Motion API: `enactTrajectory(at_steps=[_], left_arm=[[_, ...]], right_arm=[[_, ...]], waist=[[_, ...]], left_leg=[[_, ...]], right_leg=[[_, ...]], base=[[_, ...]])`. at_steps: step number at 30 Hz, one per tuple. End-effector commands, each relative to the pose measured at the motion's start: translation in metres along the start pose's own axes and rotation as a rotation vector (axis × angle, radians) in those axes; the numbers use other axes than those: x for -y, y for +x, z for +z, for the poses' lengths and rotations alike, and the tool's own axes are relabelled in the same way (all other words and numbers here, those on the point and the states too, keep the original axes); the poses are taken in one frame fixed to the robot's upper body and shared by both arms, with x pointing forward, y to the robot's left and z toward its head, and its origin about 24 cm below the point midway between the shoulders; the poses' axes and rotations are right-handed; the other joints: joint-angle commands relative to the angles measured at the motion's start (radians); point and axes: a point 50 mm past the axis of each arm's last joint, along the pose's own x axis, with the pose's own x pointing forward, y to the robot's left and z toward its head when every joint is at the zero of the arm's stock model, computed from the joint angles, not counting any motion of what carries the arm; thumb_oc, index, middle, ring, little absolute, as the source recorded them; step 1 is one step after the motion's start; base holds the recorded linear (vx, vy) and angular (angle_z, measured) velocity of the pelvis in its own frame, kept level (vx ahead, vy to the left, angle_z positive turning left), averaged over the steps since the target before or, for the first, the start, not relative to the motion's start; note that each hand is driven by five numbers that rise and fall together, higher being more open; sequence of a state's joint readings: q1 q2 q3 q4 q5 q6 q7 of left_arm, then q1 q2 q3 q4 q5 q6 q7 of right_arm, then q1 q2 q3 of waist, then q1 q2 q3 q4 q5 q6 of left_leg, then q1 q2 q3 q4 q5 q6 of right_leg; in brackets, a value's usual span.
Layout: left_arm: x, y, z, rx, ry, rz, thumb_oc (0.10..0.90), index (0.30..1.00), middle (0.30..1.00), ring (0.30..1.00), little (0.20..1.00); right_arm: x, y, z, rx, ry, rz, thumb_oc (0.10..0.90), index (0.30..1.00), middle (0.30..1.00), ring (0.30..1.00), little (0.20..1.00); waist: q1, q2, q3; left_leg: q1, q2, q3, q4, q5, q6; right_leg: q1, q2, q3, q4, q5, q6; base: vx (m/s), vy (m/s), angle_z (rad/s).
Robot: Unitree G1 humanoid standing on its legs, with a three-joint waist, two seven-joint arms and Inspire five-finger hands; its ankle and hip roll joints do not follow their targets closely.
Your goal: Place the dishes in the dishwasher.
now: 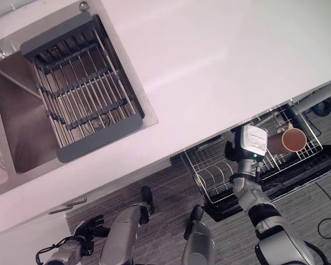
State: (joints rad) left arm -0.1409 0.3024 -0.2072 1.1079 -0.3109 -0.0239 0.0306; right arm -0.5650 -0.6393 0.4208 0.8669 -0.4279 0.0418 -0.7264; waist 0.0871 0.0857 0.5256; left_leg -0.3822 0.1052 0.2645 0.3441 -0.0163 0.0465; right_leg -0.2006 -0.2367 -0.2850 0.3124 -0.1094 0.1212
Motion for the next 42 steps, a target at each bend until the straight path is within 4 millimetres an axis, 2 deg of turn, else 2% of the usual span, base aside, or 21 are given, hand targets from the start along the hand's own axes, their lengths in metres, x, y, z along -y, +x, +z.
enactTrajectory(at_steps=[1, 8, 21, 22, 23, 24, 25, 26, 29, 33, 34, 36, 42], left_arm=[[-0.013, -0.004, -0.01, -0.015, 0.022, 0.009, 0.8, 0.9, 0.9, 0.9, 0.9], [-0.005, -0.002, -0.001, 0.011, 0.018, -0.015, 0.8, 0.9, 0.9, 0.9, 0.9], [0.009, 0.0, 0.007, 0.039, -0.012, -0.036, 0.8, 0.9, 0.9, 0.9, 0.9], [0.009, 0.0, 0.007, 0.04, -0.014, -0.038, 0.8, 0.9, 0.9, 0.9, 0.9], [0.01, 0.0, 0.008, 0.041, -0.015, -0.04, 0.8, 0.9, 0.9, 0.9, 0.9], [0.01, 0.0, 0.008, 0.04, -0.017, -0.04, 0.8, 0.9, 0.9, 0.9, 0.9], [0.011, 0.0, 0.008, 0.039, -0.017, -0.04, 0.8, 0.9, 0.9, 0.9, 0.9], [0.013, 0.0, 0.008, 0.034, -0.025, -0.041, 0.8, 0.9, 0.9, 0.9, 0.9], [0.017, 0.001, 0.011, 0.03, -0.03, -0.045, 0.8, 0.9, 0.9, 0.9, 0.9], [0.022, 0.003, 0.016, 0.022, -0.033, -0.038, 0.8, 0.9, 0.9, 0.9, 0.9], [0.022, 0.003, 0.017, 0.018, -0.037, -0.033, 0.8, 0.9, 0.9, 0.9, 0.9], [0.019, 0.004, 0.018, 0.017, -0.039, -0.025, 0.8, 0.9, 0.9, 0.9, 0.9], [0.018, 0.004, 0.017, 0.014, -0.042, -0.01, 0.8, 0.9, 0.9, 0.9, 0.9]], right_arm=[[0.032, 0.023, -0.007, -0.009, -0.063, -0.127, 0.4, 0.3, 0.3, 0.3, 0.3], [0.026, 0.026, -0.003, -0.046, -0.068, -0.085, 0.4, 0.3, 0.3, 0.3, 0.3], [-0.004, 0.009, 0.016, -0.055, 0.004, 0.005, 0.4, 0.3, 0.3, 0.3, 0.3], [-0.007, 0.007, 0.018, -0.052, 0.023, 0.016, 0.442, 0.364, 0.364, 0.364, 0.364], [-0.012, 0.005, 0.025, -0.06, 0.092, 0.062, 0.582, 0.573, 0.573, 0.573, 0.573], [-0.016, 0.003, 0.026, -0.079, 0.122, 0.083, 0.8, 0.9, 0.9, 0.9, 0.9], [-0.017, 0.002, 0.026, -0.083, 0.126, 0.085, 0.8, 0.9, 0.9, 0.9, 0.9], [-0.027, -0.007, 0.03, -0.121, 0.225, 0.135, 0.8, 0.9, 0.9, 0.9, 0.9], [-0.041, -0.016, 0.042, -0.148, 0.384, 0.252, 0.8, 0.9, 0.9, 0.9, 0.9], [-0.054, -0.027, 0.054, -0.142, 0.452, 0.384, 0.8, 0.9, 0.9, 0.9, 0.9], [-0.056, -0.028, 0.063, -0.129, 0.562, 0.446, 0.8, 0.9, 0.9, 0.9, 0.9], [-0.057, -0.029, 0.07, -0.128, 0.602, 0.47, 0.8, 0.9, 0.9, 0.9, 0.9], [-0.059, -0.032, 0.069, -0.119, 0.569, 0.516, 0.8, 0.9, 0.9, 0.9, 0.9]], waist=[[0.012, 0.016, -0.006], [0.025, 0.02, -0.006], [0.019, 0.048, -0.006], [0.018, 0.05, -0.006], [0.016, 0.054, -0.006], [0.014, 0.055, -0.006], [0.014, 0.055, -0.006], [0.009, 0.055, -0.006], [-0.001, 0.052, -0.006], [-0.012, 0.047, -0.006], [-0.014, 0.043, -0.006], [-0.017, 0.035, -0.006], [-0.027, 0.021, -0.006]], left_leg=[[0.047, -0.043, -0.09, -0.044, -0.12, -0.027], [-0.005, -0.049, -0.081, -0.044, -0.111, -0.019], [-0.059, -0.054, -0.064, -0.044, -0.1, -0.018], [-0.06, -0.055, -0.064, -0.044, -0.101, -0.018], [-0.063, -0.058, -0.064, -0.044, -0.101, -0.02], [-0.063, -0.058, -0.062, -0.044, -0.101, -0.021], [-0.062, -0.058, -0.062, -0.044, -0.101, -0.02], [-0.059, -0.058, -0.062, -0.044, -0.102, -0.02], [-0.053, -0.056, -0.058, -0.044, -0.102, -0.021], [-0.044, -0.052, -0.054, -0.044, -0.102, -0.02], [-0.04, -0.048, -0.05, -0.044, -0.1, -0.02], [-0.032, -0.042, -0.046, -0.044, -0.1, -0.02], [-0.019, -0.036, -0.039, -0.044, -0.103, -0.019]], right_leg=[[-0.09, 0.054, -0.017, 0.14, -0.103, -0.044], [-0.153, 0.046, -0.016, 0.171, -0.101, -0.041], [-0.225, 0.034, -0.008, 0.211, -0.11, -0.048], [-0.226, 0.035, -0.006, 0.211, -0.11, -0.049], [-0.23, 0.037, -0.001, 0.211, -0.112, -0.051], [-0.232, 0.036, 0.001, 0.213, -0.112, -0.052], [-0.232, 0.036, 0.001, 0.213, -0.112, -0.052], [-0.231, 0.038, 0.005, 0.214, -0.114, -0.056], [-0.232, 0.041, 0.011, 0.214, -0.112, -0.06], [-0.233, 0.044, 0.019, 0.219, -0.112, -0.063], [-0.231, 0.046, 0.021, 0.22, -0.111, -0.065], [-0.228, 0.047, 0.023, 0.227, -0.114, -0.065], [-0.222, 0.053, 0.026, 0.233, -0.117, -0.065]], base=[[-0.05, 0.014, 0.08], [-0.04, 0.018, 0.03], [-0.02, 0.024, 0.01], [-0.02, 0.035, -0.01], [-0.02, 0.034, 0.0], [0.0, 0.0, 0.0], [0.0, 0.0, 0.0], [0.0, 0.0, 0.0], [0.0, 0.0, 0.0], [0.0, 0.001, -0.03], [0.0, 0.0, 0.0], [0.01, -0.031, -0.07], [0.0, -0.012, -0.03]])
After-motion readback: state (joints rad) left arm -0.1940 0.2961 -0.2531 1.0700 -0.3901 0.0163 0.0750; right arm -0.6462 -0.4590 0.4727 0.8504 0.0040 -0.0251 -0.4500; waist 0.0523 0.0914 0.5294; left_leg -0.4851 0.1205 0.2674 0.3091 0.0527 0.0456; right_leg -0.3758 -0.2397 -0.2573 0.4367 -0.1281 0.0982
